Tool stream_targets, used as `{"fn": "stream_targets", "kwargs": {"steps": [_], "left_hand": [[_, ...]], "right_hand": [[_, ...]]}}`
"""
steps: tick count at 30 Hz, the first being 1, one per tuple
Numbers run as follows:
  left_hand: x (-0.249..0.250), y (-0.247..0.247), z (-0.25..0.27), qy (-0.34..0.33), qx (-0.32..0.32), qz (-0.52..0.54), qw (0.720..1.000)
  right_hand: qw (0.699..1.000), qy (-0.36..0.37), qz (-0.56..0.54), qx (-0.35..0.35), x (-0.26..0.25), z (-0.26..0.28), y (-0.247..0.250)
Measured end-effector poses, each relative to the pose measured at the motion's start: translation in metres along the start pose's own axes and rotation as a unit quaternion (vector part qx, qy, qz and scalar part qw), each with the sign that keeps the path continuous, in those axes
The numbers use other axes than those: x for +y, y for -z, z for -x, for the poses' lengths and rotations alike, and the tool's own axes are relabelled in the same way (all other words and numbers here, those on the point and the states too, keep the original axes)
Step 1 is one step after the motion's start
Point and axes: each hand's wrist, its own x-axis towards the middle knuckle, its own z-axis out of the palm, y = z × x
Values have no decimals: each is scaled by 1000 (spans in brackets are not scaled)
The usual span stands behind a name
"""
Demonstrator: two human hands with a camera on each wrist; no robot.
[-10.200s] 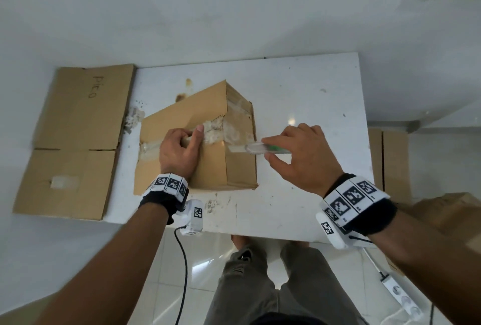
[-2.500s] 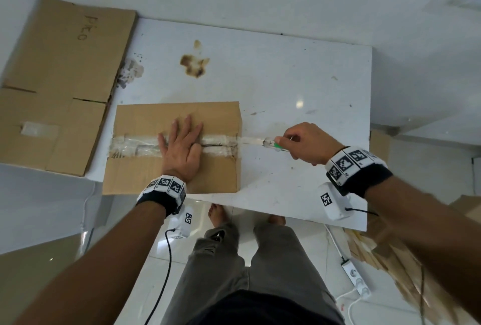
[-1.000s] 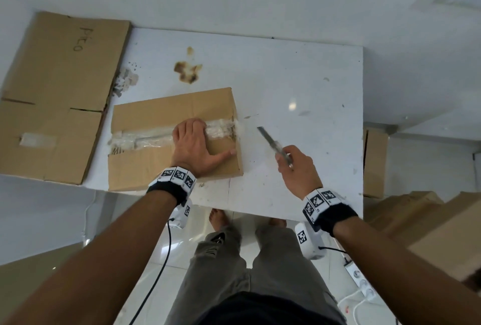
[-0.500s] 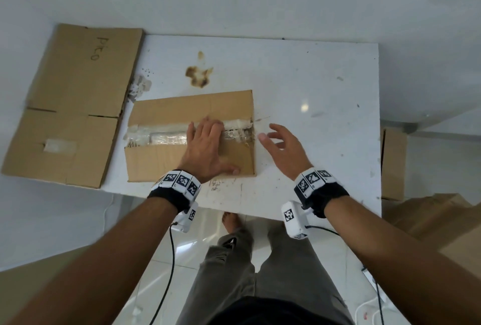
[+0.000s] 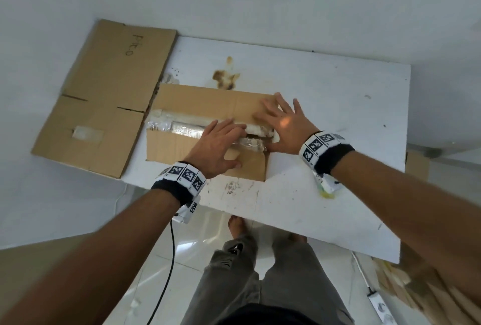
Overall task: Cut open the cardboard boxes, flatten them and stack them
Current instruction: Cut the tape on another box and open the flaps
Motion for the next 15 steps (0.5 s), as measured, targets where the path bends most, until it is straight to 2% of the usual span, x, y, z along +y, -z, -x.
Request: {"fn": "stream_targets", "kwargs": {"steps": [1,4,6,10,12,14,15], "left_hand": [[-1,3,-1,1,0,-5,1000],[0,11,-1,-3,26,-30,999],[2,18,1,-9,45,-50,998],[0,33,18,-46,108,-127,985],[-9,43,35,-42,119,-122,985],[-20,56,52,-11,72,-92,993],[-26,58,60,23,15,-83,996]], "right_hand": [[1000,1,20,-1,2,-2,1],[998,9,-35,58,1,-9,8],[997,-1,-55,59,1,-14,12],[982,-115,-111,98,13,-35,43],[972,-170,-126,101,22,-45,63],[958,-206,-171,105,30,-49,73],[946,-224,-208,111,34,-51,72]]}}
